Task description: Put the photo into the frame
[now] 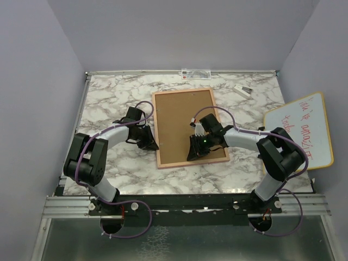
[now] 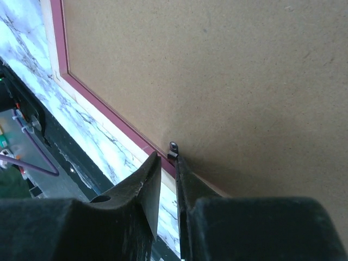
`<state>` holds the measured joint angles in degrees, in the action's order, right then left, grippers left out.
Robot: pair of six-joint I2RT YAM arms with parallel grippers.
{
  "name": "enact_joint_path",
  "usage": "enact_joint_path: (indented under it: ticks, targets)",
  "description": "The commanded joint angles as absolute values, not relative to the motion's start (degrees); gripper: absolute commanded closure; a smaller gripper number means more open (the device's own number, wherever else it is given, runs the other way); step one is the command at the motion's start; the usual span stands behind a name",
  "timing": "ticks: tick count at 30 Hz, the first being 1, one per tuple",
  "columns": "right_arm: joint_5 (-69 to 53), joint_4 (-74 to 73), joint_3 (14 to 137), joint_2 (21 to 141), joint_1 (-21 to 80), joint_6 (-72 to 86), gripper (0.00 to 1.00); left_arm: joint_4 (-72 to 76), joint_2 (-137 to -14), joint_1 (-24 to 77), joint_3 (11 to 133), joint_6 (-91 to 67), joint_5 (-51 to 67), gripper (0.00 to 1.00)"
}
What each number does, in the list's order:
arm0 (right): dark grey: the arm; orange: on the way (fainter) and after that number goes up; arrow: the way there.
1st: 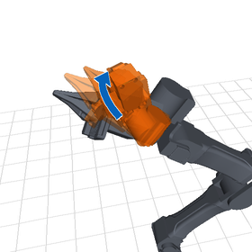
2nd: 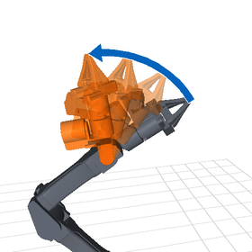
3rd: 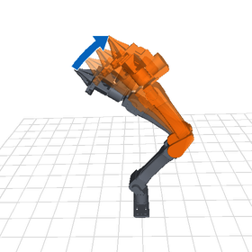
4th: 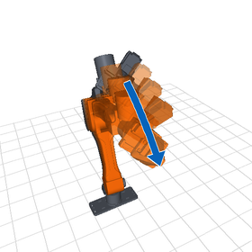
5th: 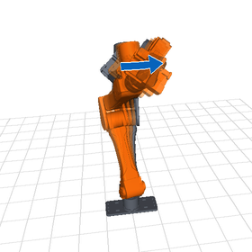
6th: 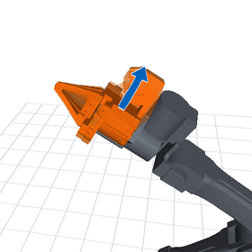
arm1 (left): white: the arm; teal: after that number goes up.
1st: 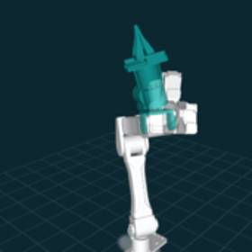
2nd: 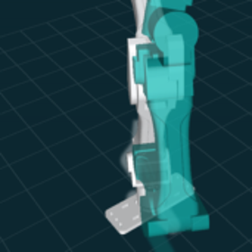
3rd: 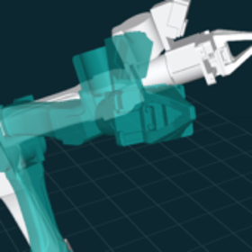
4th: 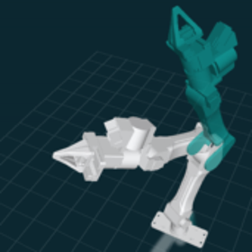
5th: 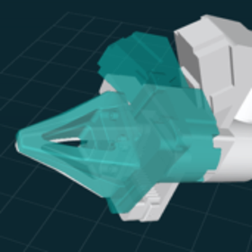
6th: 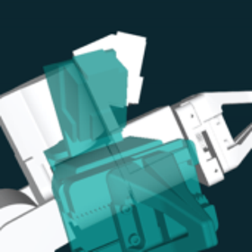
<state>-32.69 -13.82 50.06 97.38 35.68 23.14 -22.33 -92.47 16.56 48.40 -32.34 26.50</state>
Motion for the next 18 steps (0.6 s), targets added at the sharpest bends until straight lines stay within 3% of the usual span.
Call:
enact_joint_path:
  ticks: [1, 12, 18]
  targets:
    - [-36.3, -16.1, 49.5, 98.4, 36.6, 22.4, 0.79, -19.7, -94.8, 17.4, 45.8, -33.2, 23.8, 0.89]
    - [-32.0, -15.5, 51.3, 96.8, 37.0, 25.4, 0.75, -19.4, -94.0, 17.4, 45.5, -33.4, 22.7, 0.89]
    - [-16.4, -18.6, 53.3, 87.8, 36.5, 28.2, 0.71, -20.5, -91.6, 17.4, 47.5, -31.5, 20.2, 0.82]
